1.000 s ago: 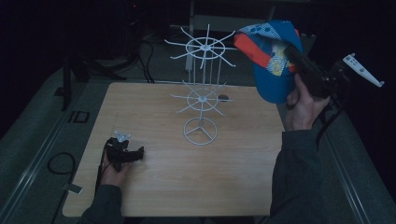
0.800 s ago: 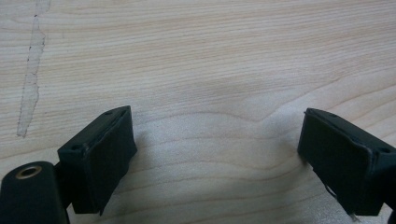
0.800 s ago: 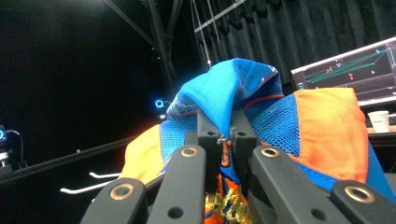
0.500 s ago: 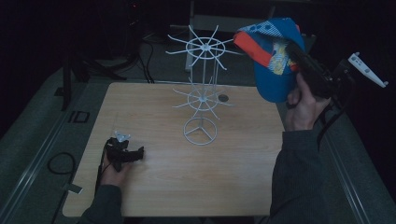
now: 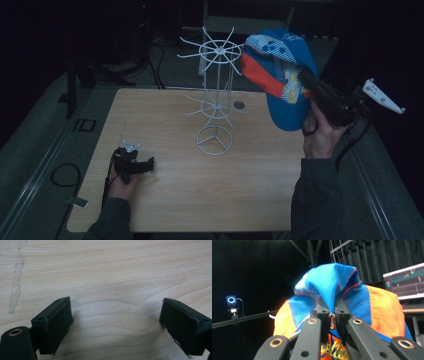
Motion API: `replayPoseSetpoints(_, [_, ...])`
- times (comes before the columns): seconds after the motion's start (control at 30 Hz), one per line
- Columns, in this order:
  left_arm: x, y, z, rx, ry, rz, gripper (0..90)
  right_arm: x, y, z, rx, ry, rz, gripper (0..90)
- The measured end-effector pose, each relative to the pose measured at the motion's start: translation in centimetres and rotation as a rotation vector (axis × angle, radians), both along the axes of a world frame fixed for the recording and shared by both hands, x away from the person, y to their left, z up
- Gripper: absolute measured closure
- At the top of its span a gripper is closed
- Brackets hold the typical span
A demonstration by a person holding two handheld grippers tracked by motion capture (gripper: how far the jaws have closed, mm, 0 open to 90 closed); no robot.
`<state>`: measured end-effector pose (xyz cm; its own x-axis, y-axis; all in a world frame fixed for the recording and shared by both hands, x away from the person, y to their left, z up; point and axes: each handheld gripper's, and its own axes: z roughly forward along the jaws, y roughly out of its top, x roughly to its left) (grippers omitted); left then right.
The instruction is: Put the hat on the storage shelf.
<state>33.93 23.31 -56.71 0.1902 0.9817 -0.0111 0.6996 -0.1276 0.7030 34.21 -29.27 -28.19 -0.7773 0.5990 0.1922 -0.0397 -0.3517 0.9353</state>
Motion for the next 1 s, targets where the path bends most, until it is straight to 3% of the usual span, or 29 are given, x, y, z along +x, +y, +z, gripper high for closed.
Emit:
replayPoseSetpoints(0.17, [0.0, 0.0, 0.0, 0.0, 0.0, 0.0, 11.6, 0.7, -0.6, -2.2, -0.02, 0.061, 0.011, 85.6])
replayPoseSetpoints(0.23, [0.0, 0.0, 0.0, 0.0, 0.0, 0.0, 11.6, 1.0, -0.4, -2.9, -0.074, 0.084, 0.008, 85.4])
replayPoseSetpoints(0.4, [0.0, -0.1, 0.0, 0.0, 0.0, -0.001, 11.6, 1.4, 0.2, -3.9, -0.173, 0.123, -0.017, 85.2])
replayPoseSetpoints(0.63, [0.0, -0.1, 0.0, 0.0, 0.0, -0.002, 11.7, 2.2, 0.7, -4.9, -0.258, 0.178, -0.036, 84.7])
replayPoseSetpoints(0.73, [0.0, -0.1, 0.0, 0.0, 0.0, -0.002, 11.7, 2.9, 1.3, -5.4, -0.334, 0.221, -0.053, 84.1])
replayPoseSetpoints(1.0, [0.0, 0.0, 0.0, 0.001, 0.001, -0.003, 11.6, 3.4, 2.0, -6.0, -0.399, 0.253, -0.066, 76.3])
